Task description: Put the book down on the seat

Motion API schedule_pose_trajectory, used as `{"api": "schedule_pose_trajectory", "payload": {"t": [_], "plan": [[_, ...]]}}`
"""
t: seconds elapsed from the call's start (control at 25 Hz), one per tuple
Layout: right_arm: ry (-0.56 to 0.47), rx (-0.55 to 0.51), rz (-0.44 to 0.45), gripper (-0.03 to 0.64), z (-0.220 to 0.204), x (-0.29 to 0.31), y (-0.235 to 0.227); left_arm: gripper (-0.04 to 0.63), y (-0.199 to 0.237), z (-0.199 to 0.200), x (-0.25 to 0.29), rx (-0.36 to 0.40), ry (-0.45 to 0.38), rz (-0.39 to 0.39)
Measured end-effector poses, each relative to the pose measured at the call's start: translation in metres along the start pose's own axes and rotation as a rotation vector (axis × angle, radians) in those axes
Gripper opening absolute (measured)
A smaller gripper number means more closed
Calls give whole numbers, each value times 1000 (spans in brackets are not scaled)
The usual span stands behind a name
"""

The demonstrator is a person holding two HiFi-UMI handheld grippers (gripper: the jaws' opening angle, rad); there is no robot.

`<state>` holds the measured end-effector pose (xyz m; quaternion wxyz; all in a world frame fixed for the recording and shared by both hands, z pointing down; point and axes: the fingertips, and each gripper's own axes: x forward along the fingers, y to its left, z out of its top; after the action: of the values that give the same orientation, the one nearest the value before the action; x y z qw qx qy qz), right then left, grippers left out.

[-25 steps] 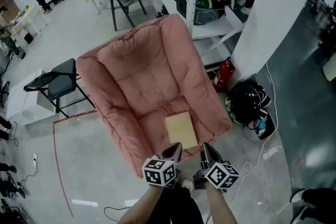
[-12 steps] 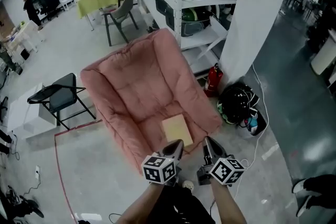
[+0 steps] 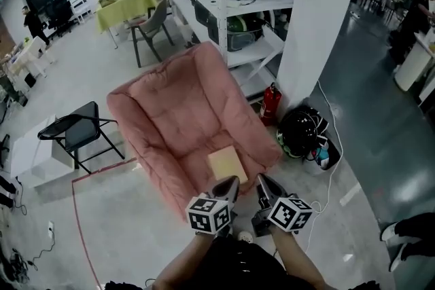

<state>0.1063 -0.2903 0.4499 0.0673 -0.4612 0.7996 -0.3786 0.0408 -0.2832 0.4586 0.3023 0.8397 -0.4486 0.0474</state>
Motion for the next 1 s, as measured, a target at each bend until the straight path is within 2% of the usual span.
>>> {"api": "schedule_pose_trajectory", "payload": {"t": [0.48,1.0], "plan": [[1,-8,9,12,-7,-13,9,9,-2,6,-16,9,-34,11],[24,-62,45,12,-20,-16,20,9,5,-5,-25,-15,-22,38]]}}
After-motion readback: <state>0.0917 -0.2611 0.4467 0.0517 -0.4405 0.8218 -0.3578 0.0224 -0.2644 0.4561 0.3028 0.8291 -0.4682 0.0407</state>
